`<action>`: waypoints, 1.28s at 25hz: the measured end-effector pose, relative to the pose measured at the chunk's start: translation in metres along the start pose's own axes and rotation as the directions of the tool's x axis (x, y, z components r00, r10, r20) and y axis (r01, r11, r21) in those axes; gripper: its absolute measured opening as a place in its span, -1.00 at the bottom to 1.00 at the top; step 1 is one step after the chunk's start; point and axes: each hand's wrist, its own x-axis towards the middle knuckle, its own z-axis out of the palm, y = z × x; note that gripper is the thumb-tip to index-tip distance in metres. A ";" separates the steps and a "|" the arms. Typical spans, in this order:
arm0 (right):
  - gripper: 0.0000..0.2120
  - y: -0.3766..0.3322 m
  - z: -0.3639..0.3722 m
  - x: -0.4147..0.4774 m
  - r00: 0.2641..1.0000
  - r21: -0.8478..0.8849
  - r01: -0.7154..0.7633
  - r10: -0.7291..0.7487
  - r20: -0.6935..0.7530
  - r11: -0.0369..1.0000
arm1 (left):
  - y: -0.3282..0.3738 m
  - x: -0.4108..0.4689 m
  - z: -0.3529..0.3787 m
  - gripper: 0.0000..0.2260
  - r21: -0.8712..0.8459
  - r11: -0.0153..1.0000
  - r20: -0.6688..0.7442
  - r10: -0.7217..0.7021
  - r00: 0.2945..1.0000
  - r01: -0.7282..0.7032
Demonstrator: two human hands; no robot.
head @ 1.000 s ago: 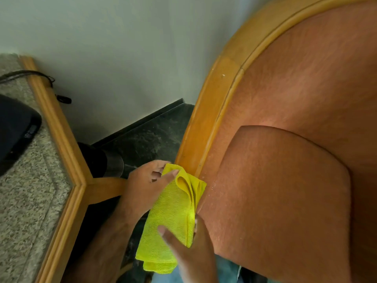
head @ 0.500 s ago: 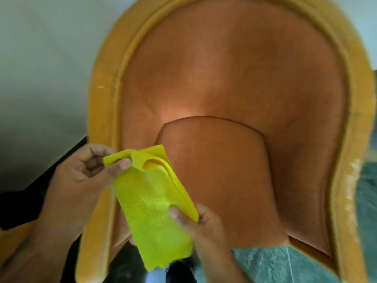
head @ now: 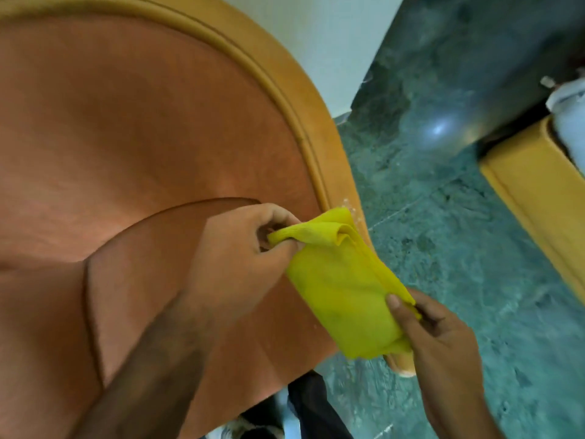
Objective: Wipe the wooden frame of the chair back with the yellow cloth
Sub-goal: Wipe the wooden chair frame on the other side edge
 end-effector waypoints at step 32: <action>-0.21 -0.019 0.127 0.144 0.766 -0.698 0.541 -0.618 0.178 0.469 | -0.026 0.209 0.037 -0.36 0.833 0.146 0.372 0.568 0.734 -0.535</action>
